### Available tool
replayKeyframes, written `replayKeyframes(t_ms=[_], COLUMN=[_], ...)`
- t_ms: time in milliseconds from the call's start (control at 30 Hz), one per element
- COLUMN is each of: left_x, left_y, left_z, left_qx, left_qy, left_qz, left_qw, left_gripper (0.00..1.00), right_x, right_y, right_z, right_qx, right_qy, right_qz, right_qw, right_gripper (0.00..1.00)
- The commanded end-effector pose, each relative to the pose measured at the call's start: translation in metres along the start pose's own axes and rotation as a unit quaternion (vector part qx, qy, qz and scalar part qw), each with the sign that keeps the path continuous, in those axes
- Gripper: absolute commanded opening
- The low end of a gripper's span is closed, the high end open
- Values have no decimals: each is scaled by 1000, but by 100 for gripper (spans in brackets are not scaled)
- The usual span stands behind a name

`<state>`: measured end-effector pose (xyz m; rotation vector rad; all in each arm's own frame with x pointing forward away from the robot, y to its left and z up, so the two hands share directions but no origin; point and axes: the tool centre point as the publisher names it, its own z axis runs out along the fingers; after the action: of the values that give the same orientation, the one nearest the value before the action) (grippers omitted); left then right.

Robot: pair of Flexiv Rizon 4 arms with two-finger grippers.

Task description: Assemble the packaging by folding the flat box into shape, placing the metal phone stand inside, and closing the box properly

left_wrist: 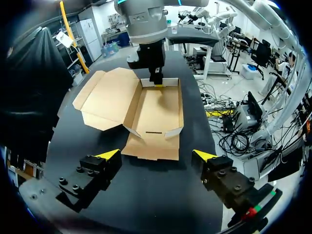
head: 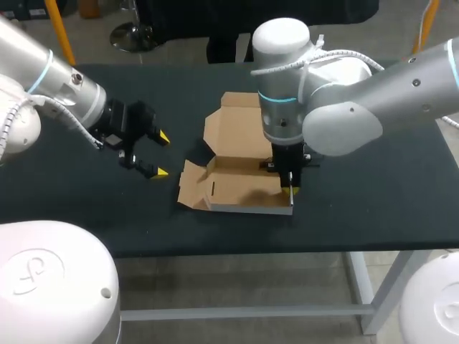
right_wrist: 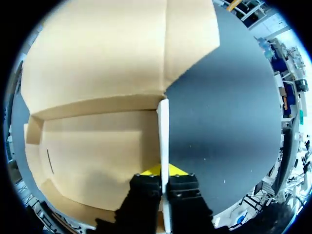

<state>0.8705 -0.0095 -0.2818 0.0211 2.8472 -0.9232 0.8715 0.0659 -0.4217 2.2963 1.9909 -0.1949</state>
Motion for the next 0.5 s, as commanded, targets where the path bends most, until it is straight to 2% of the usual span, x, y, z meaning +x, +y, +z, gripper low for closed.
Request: replayKeyframes(t_ms=[33,500], left_x=[0,0], left_y=[-1,-1], left_z=[-1,-1], left_qx=[-3,-3], left_qy=[1,1], left_qz=[0,0], left_qw=[1000,1000], left_gripper=[100,100], right_x=[8,2], right_y=[2,-1], right_z=[2,5], right_qx=[-2,-11], right_qy=[-61,-122], right_qz=[24,78], right_qw=[998,989], right_gripper=[0,0])
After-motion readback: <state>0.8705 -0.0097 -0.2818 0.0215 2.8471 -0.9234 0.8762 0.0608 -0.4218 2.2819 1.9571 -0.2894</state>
